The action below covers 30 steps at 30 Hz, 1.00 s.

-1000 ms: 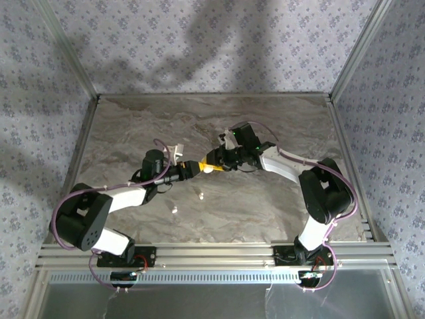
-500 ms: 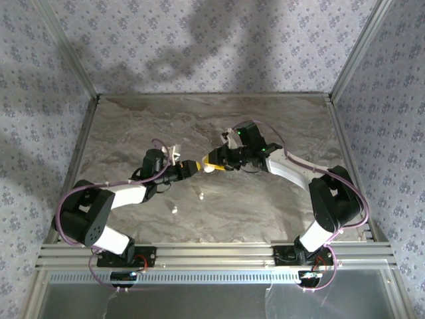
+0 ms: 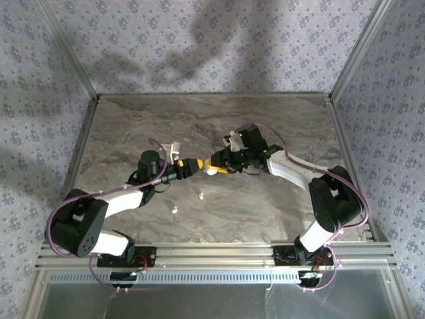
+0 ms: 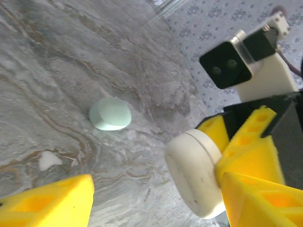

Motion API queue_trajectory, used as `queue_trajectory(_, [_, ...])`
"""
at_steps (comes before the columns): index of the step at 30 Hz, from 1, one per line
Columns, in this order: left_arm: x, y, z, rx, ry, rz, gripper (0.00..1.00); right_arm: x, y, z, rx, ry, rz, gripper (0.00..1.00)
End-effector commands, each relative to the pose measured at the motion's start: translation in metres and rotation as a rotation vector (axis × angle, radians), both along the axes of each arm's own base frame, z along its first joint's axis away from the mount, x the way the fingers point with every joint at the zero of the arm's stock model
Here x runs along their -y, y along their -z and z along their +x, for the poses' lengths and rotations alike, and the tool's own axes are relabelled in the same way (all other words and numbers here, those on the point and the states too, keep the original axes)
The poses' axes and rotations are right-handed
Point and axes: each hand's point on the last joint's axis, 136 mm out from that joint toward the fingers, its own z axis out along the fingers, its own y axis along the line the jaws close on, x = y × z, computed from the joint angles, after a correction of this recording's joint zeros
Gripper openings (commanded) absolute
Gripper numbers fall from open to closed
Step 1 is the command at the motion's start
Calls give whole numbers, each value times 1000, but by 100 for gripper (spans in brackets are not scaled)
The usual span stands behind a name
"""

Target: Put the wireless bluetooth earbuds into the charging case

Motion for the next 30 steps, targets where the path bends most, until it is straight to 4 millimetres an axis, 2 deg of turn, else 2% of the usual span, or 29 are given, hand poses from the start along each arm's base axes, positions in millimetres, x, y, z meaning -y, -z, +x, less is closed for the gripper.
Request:
queue_trajectory(1, [15, -16, -8, 62, 68, -45, 72, -2, -6, 4, 1, 7, 20, 33])
queue_trajectory(8, [26, -13, -12, 53, 105, -52, 72, -5, -9, 8, -7, 22, 42, 33])
queue_trajectory(18, [25, -5, -9, 38, 90, -21, 73, -10, -12, 6, -19, 12, 73, 34])
queue_trajectory(30, [7, 13, 5, -9, -2, 34, 72, -7, -18, -2, -13, 4, 84, 33])
